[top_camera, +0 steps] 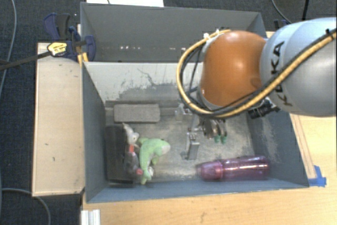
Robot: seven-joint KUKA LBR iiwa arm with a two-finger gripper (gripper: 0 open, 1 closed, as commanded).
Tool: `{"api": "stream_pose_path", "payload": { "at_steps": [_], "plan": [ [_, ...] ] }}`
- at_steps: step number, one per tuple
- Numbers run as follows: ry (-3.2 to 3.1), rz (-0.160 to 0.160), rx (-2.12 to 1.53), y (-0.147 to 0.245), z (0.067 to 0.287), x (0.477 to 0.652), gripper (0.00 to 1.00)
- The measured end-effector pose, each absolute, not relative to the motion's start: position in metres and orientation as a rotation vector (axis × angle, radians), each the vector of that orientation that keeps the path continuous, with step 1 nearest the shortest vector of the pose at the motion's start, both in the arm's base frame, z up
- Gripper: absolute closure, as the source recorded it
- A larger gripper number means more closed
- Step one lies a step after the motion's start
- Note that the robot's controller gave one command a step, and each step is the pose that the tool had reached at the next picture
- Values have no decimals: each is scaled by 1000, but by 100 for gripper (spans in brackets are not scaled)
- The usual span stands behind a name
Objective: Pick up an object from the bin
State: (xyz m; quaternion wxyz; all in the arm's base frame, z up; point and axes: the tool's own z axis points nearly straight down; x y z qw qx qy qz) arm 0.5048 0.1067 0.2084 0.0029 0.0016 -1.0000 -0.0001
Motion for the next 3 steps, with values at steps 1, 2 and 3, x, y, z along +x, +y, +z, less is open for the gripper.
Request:
{"api": "stream_pose_path", "payload": {
  "at_steps": [1,2,3],
  "plan": [
    [-3144,-2,0,106,213,507,0],
    [-3146,-2,102,131,175,506,0],
    [-3143,-4,204,154,123,515,0]
  ]
}}
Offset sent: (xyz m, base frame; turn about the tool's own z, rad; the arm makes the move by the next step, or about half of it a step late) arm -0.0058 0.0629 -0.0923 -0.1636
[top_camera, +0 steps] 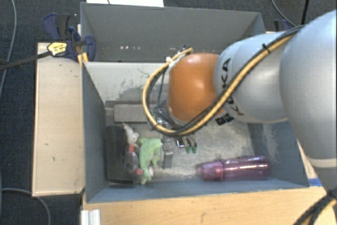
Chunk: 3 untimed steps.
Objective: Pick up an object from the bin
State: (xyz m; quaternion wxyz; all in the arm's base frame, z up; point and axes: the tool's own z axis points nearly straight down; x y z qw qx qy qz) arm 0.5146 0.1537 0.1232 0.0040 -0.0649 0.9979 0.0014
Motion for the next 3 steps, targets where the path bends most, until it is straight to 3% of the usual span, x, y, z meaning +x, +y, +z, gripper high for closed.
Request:
{"api": "stream_pose_path", "payload": {
  "at_steps": [1,2,3],
  "plan": [
    [3130,3,-165,144,80,535,100],
    [3130,4,-163,144,80,535,100],
    [3121,3,-280,138,283,543,100]
  ]
}}
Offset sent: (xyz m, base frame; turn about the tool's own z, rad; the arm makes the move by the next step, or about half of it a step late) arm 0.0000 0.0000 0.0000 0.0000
